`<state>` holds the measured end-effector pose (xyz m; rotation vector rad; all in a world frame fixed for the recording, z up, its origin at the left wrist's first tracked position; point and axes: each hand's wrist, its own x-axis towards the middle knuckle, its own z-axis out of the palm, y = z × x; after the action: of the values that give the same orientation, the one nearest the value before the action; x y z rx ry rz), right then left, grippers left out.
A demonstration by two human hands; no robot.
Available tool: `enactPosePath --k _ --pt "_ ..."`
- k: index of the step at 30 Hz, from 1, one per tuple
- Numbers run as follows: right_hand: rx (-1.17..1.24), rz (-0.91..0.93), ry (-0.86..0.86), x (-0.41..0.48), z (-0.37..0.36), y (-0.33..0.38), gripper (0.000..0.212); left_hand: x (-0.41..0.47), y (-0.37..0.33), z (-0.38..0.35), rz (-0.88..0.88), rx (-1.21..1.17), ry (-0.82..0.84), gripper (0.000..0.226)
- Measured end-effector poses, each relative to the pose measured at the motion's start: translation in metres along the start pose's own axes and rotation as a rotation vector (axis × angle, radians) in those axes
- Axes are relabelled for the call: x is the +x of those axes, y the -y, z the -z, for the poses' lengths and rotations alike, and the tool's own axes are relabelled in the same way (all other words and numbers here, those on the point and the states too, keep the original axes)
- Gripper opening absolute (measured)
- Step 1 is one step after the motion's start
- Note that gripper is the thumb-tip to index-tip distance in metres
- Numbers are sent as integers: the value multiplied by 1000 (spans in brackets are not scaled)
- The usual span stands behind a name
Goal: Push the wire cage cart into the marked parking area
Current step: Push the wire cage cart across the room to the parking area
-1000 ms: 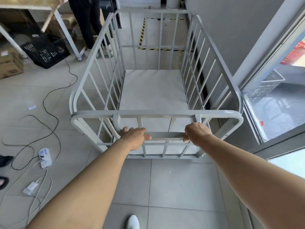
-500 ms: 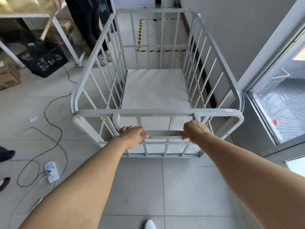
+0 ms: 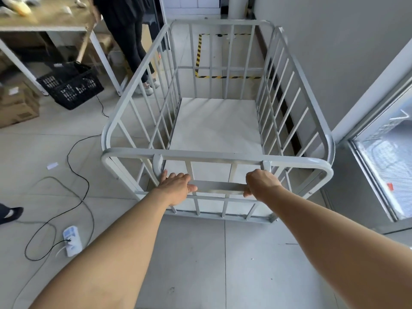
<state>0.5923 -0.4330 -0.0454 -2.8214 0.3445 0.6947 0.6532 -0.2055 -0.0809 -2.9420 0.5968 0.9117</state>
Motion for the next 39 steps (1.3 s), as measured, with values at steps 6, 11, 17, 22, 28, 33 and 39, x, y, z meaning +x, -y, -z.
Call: enactPosePath --k 6,11,17,22,28,33,39 --pt "-110 7 33 19 17 4 26 24 9 15 -50 -43 15 47" --pt "-91 -38 31 39 28 13 21 42 21 37 -96 -6 44 52" --pt "-62 -109 25 73 42 26 9 78 40 59 -157 -6 53 53" --pt "-80 -144 21 103 58 38 27 114 58 77 -165 -29 74 55" --pt "-131 -110 26 138 77 43 28 148 70 101 -145 -41 106 52" --pt "-131 -50 3 172 96 45 29 169 71 125 -158 12 -6 47" --pt "-120 -23 -11 218 118 47 31 212 81 148 -157 78 -45 48"
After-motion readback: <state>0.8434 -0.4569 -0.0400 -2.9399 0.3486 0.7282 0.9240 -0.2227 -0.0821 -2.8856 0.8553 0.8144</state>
